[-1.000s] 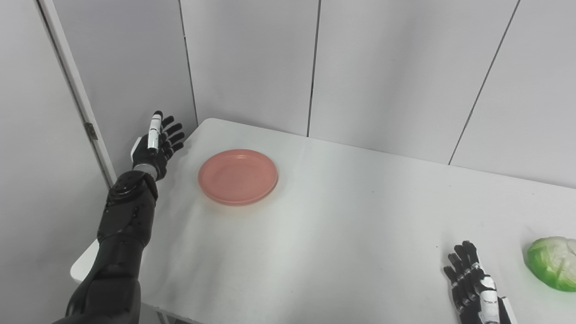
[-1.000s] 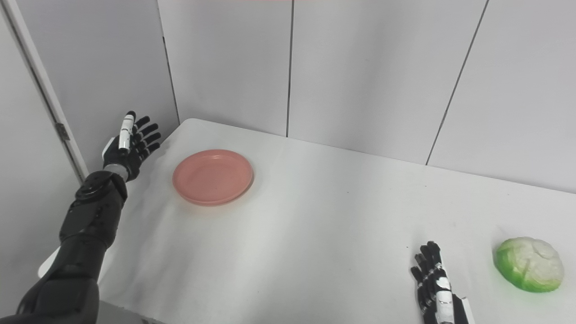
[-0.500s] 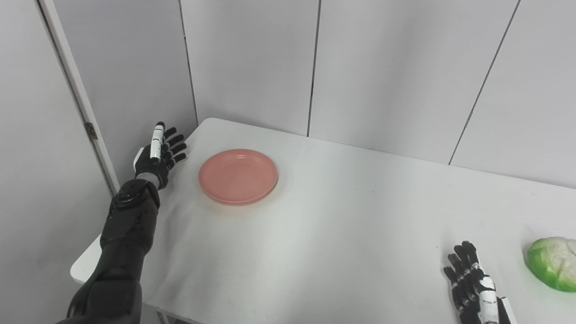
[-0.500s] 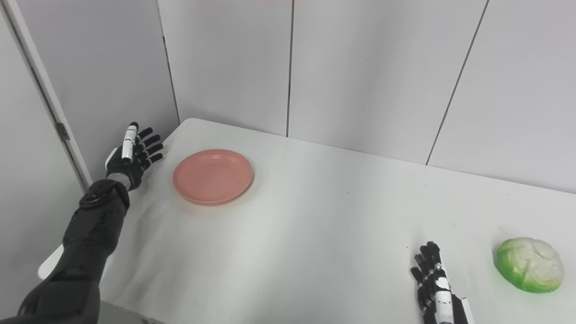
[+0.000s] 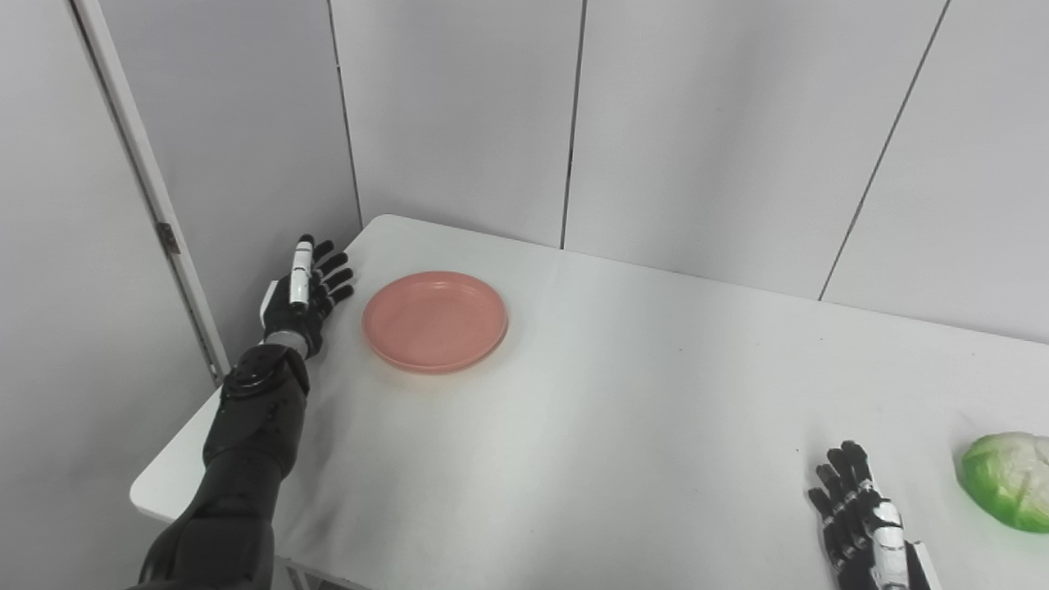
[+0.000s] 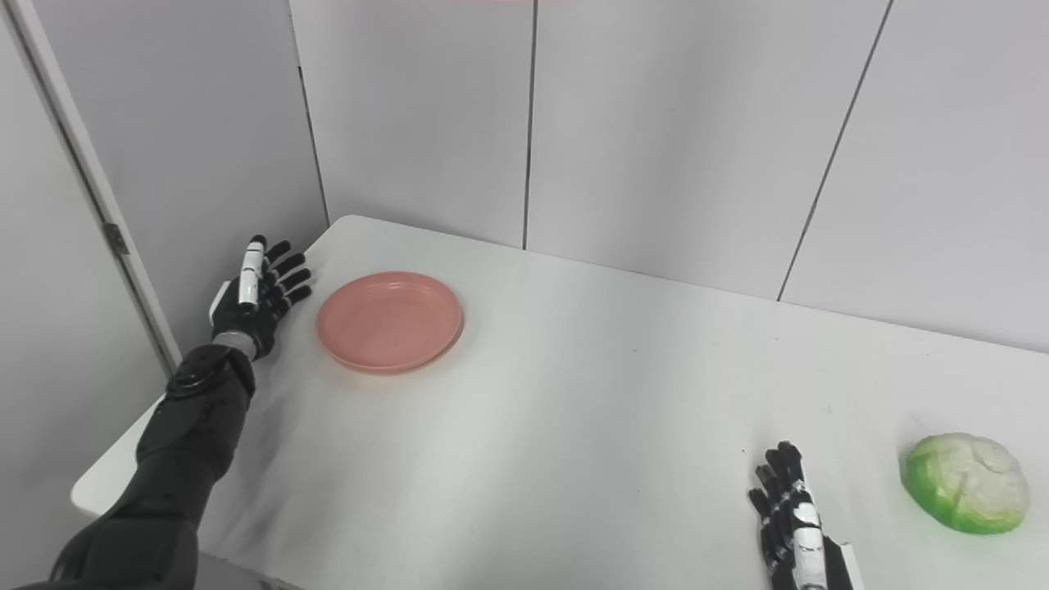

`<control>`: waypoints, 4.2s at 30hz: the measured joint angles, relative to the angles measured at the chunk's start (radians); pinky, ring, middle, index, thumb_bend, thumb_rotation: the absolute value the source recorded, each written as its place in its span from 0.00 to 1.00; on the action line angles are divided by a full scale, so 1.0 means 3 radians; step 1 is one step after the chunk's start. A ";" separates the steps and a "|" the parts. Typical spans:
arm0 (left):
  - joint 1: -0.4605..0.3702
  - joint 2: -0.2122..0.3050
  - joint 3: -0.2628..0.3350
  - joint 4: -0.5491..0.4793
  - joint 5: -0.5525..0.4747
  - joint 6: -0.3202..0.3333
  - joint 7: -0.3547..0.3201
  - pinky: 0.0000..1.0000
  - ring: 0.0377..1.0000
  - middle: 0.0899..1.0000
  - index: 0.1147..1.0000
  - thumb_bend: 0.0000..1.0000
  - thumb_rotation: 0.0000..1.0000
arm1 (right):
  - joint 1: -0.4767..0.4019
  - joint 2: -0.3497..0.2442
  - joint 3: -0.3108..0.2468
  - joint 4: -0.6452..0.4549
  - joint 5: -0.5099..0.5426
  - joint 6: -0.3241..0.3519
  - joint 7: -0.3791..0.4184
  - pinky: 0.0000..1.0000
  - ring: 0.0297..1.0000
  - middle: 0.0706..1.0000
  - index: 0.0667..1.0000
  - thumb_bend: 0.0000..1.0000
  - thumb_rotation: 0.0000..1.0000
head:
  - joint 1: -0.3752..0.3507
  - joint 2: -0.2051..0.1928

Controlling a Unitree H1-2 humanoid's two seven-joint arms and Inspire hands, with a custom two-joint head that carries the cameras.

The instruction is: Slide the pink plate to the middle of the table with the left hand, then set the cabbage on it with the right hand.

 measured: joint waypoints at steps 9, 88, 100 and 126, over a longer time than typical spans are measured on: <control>-0.0082 -0.0014 -0.0147 0.0259 0.0070 -0.0276 -0.0052 0.86 0.83 0.82 0.82 0.44 1.00 | 0.0000 0.0000 0.0001 -0.0001 -0.0001 0.0000 0.0000 1.00 1.00 1.00 1.00 0.27 1.00 | -0.0015 0.0015; 0.0381 -0.1350 -0.0525 -0.1564 -0.0299 0.0888 -0.0307 0.82 0.82 0.81 0.80 0.42 1.00 | 0.0000 0.0042 0.0008 -0.0003 -0.0188 -0.0009 -0.0088 1.00 1.00 1.00 1.00 0.29 1.00 | -0.0608 0.0204; 0.0381 -0.1561 -0.0744 -0.1630 -0.0275 0.0895 -0.0288 0.83 0.82 0.82 0.81 0.43 1.00 | 0.0000 0.0068 0.0003 -0.0005 -0.0237 -0.0005 -0.0119 1.00 1.00 1.00 1.00 0.29 1.00 | -0.0762 0.0251; 0.0480 -0.1534 -0.0861 -0.1767 -0.0073 0.0842 -0.0266 0.84 0.84 0.83 0.81 0.42 1.00 | 0.0000 0.0124 -0.0013 -0.0013 -0.0314 -0.0005 -0.0230 1.00 0.99 1.00 1.00 0.27 1.00 | -0.1053 0.0327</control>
